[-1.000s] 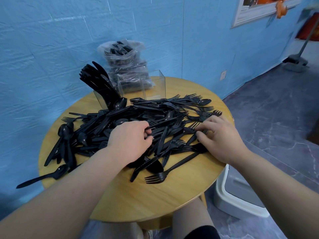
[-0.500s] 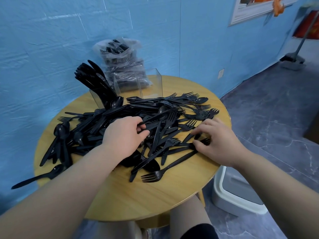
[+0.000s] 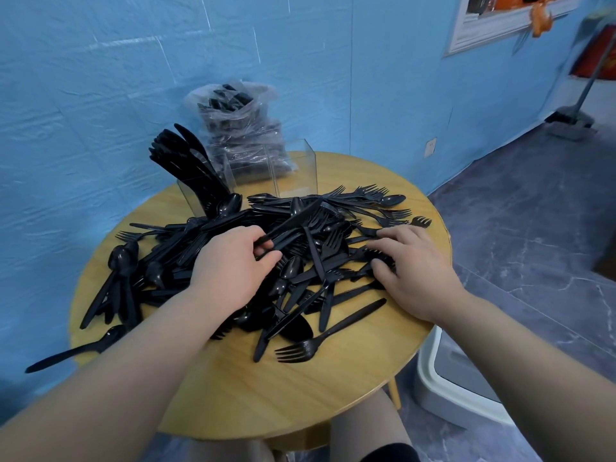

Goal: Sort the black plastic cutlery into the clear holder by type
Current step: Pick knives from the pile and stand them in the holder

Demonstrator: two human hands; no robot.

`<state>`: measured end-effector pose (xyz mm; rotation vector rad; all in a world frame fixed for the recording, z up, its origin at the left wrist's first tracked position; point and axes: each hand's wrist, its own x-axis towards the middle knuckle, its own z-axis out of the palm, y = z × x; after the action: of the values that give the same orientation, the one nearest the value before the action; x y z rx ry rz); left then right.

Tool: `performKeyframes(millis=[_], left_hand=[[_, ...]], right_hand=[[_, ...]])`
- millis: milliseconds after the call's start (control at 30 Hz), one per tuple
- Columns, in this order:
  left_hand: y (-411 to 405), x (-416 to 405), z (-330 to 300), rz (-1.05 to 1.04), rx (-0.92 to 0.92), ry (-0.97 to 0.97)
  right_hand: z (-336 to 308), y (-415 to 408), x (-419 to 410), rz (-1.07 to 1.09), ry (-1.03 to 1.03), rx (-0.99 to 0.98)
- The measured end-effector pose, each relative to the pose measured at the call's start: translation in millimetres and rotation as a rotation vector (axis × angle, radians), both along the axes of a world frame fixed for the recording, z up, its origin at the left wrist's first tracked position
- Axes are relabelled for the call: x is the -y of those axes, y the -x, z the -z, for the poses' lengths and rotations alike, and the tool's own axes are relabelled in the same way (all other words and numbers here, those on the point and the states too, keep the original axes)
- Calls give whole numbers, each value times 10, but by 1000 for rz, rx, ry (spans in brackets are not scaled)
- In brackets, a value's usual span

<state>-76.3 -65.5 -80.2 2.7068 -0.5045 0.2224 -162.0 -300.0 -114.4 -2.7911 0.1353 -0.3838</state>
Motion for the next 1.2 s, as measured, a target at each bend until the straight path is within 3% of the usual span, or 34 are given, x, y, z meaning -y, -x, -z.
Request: performKeyframes(millis=[200, 433, 767, 900, 1200], left_hand=[[35, 85, -4, 100, -49, -49], [30, 165, -49, 197, -121, -62], [-263, 30, -61, -53, 61, 30], [-402, 54, -103, -31, 77, 19], [-624, 146, -106, 10, -14, -106]], right_hand=[[-9, -39, -9, 64, -34, -108], [-18, -65, 4, -1, -37, -64], [-184, -283, 28, 80, 10, 48], [-245, -405, 152, 155, -21, 42], [-229, -565, 78, 50, -40, 59]])
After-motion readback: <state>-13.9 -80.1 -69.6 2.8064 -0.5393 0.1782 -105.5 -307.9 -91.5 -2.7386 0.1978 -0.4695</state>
